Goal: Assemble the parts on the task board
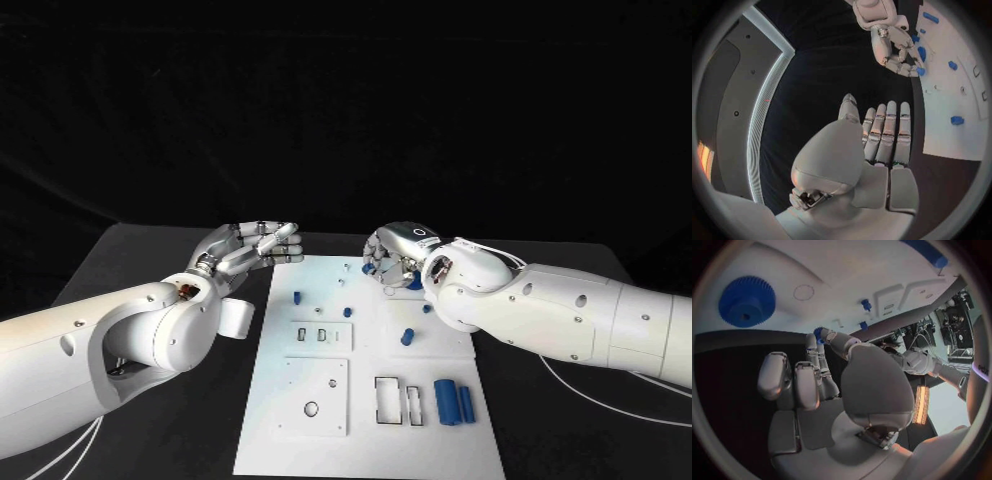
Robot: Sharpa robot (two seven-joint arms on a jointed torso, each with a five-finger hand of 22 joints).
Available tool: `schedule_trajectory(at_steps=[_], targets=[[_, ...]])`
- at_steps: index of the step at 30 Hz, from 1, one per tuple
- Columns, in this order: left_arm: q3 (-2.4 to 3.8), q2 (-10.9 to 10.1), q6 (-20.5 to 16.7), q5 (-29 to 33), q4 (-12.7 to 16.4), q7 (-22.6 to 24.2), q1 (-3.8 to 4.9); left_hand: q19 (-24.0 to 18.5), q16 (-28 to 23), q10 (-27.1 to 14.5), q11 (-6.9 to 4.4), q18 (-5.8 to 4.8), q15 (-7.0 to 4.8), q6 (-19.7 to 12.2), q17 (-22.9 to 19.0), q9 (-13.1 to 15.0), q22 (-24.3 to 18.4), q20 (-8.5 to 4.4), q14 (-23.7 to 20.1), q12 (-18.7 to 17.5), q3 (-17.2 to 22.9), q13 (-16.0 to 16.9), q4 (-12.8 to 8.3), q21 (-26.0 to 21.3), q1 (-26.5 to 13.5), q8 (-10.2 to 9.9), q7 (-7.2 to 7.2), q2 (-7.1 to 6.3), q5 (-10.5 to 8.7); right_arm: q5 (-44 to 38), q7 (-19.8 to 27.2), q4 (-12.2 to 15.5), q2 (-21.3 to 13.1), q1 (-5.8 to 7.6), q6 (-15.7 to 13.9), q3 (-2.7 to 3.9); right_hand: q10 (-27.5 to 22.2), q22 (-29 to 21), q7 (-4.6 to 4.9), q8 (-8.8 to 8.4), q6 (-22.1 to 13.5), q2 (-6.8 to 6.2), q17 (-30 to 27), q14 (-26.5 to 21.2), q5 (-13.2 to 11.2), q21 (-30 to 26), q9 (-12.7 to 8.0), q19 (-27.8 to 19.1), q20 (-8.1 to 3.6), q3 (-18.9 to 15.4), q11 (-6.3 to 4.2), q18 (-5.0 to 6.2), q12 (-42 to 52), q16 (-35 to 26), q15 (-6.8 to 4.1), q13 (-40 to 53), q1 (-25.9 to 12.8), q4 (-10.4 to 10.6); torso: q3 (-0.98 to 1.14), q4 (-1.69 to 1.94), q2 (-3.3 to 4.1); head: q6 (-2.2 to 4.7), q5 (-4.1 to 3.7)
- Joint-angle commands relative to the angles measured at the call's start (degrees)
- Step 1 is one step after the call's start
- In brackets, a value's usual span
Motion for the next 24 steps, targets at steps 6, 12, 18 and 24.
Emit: schedule_trajectory(at_steps=[6,12,18,24], targets=[[0.06,0.2,1.0,-0.3,0.1,0.2,0.09,0.3,-0.3,0.2,0.23,0.67,0.22,0.1,0.1,0.1,-0.1,0.12,-0.3,-0.3,-0.2,0.0,0.0,0.2,0.4,-0.1,0.71,0.34,-0.21,-1.3,-1.4,-3.0,3.2,0.08,-2.6,0.13,-0.3,0.0,-0.23,1.66,-0.4,-0.2,-0.1,2.3,0.0,0.3,5.1,0.2,0.02,0.6,0.17,-0.84,-0.5,0.1,-0.25,0.2,0.5,0.2,-0.08,0.03,0.22,0.04,0.11],[0.06,0.4,1.1,-0.3,0.1,0.1,0.17,0.3,-0.4,0.2,0.25,0.66,0.23,0.0,0.1,0.1,-0.1,0.13,-0.3,-0.4,-0.3,0.0,0.0,0.2,0.4,-0.1,0.73,0.39,-0.23,-1.3,-1.9,-5.3,5.6,0.06,-2.5,0.14,-0.4,0.1,-0.17,1.59,-0.6,-0.35,-0.2,2.3,0.0,0.4,5.3,0.2,0.06,0.8,0.24,-0.85,-0.6,0.1,-0.2,0.3,0.3,0.3,-0.11,0.09,0.3,0.18,0.06],[0.06,0.4,1.1,-0.3,0.2,0.1,0.33,0.3,-0.4,0.2,0.25,0.66,0.23,0.0,0.1,0.1,-0.1,0.13,-0.3,-0.4,-0.3,0.0,0.0,0.2,0.4,-0.1,0.73,0.39,-0.23,-1.2,-1.9,-6.5,6.7,-0.06,-2.0,0.13,-0.5,0.0,-0.15,1.55,-0.7,-0.48,-0.4,2.3,0.0,0.3,5.4,0.1,0.08,0.9,0.27,-0.81,-0.7,0.0,-0.17,0.3,0.2,0.4,-0.1,0.04,0.36,0.2,0.24],[0.06,0.3,1.0,-0.3,0.1,0.0,0.52,0.3,-0.5,0.1,0.27,0.65,0.25,0.0,0.1,0.1,-0.1,0.14,-0.4,-0.5,-0.4,0.0,0.0,0.2,0.4,-0.1,0.75,0.42,-0.26,-0.8,-1.9,-7.0,7.3,-0.16,-0.9,0.11,-0.6,-0.1,-0.09,1.45,-1.0,-0.87,-0.5,2.2,0.0,0.2,5.6,0.0,0.15,1.1,0.36,-0.79,-0.8,0.0,-0.09,0.4,-0.1,0.6,-0.13,0.03,0.42,0.2,0.37]])
